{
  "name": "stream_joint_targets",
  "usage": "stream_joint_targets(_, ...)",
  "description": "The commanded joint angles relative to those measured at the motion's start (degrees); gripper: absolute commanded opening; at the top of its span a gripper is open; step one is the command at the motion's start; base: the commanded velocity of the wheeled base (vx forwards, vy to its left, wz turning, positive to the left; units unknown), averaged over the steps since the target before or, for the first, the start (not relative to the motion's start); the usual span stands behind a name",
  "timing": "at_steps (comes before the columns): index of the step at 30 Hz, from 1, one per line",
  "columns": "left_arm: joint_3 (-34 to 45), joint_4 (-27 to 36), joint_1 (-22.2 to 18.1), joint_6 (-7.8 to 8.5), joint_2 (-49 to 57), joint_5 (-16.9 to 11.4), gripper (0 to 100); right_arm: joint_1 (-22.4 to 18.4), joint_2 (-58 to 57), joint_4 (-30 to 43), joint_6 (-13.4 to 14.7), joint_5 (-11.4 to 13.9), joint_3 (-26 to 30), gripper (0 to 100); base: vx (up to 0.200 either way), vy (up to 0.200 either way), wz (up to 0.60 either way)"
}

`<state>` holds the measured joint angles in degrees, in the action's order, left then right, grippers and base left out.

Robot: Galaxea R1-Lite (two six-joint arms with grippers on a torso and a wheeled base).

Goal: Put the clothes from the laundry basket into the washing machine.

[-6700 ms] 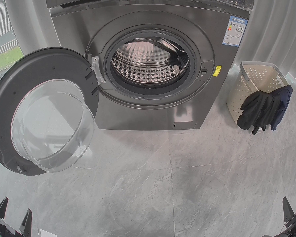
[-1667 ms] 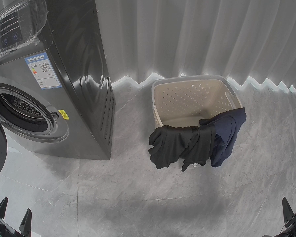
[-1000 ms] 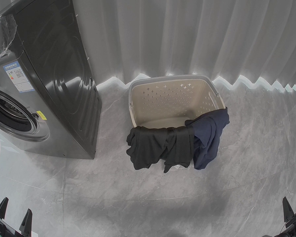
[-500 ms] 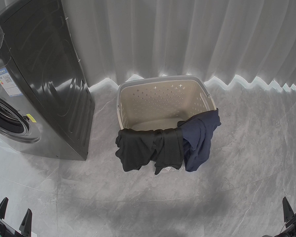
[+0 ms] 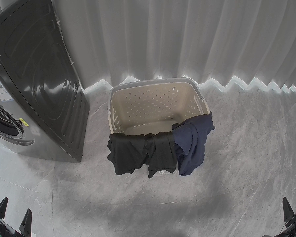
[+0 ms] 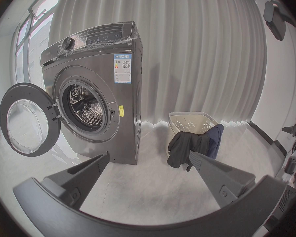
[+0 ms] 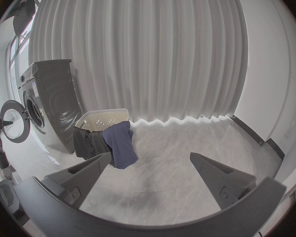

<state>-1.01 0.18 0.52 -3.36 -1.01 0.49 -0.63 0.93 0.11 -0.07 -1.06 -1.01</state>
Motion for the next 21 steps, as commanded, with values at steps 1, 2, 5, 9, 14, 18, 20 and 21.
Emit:
stream_joint_targets(1, 0.92, -0.01, 0.00, -0.06, 0.75, 0.04, 100, 0.02, -0.66, -0.02, -0.01, 0.01, 1.01, 100, 0.200, 0.000, 0.00)
stream_joint_targets(2, 0.92, -0.01, 0.00, -0.06, 0.75, 0.04, 100, 0.02, -0.66, -0.02, -0.01, 0.01, 1.01, 100, 0.200, 0.000, 0.00)
stream_joint_targets(5, 0.92, -0.01, 0.00, -0.06, 0.75, 0.04, 100, 0.02, -0.66, -0.02, -0.01, 0.01, 1.01, 100, 0.067, 0.000, 0.00)
stream_joint_targets(9, 0.92, -0.01, 0.00, -0.06, 0.75, 0.04, 100, 0.02, -0.66, -0.02, -0.01, 0.01, 1.01, 100, 0.000, 0.000, 0.00)
stream_joint_targets(14, 0.92, -0.01, 0.00, -0.06, 0.75, 0.04, 100, 0.02, -0.66, -0.02, -0.01, 0.01, 1.01, 100, 0.000, -0.200, 0.00)
stream_joint_targets(18, 0.92, -0.01, 0.00, -0.06, 0.75, 0.04, 100, 0.02, -0.66, -0.02, -0.01, 0.01, 1.01, 100, 0.000, -0.200, 0.00)
stream_joint_targets(20, 0.92, -0.01, 0.00, -0.06, 0.75, 0.04, 100, 0.02, -0.66, -0.02, -0.01, 0.01, 1.01, 100, 0.000, 0.000, 0.00)
stream_joint_targets(21, 0.92, -0.01, 0.00, -0.06, 0.75, 0.04, 100, 0.02, -0.66, -0.02, -0.01, 0.01, 1.01, 100, 0.000, 0.000, 0.00)
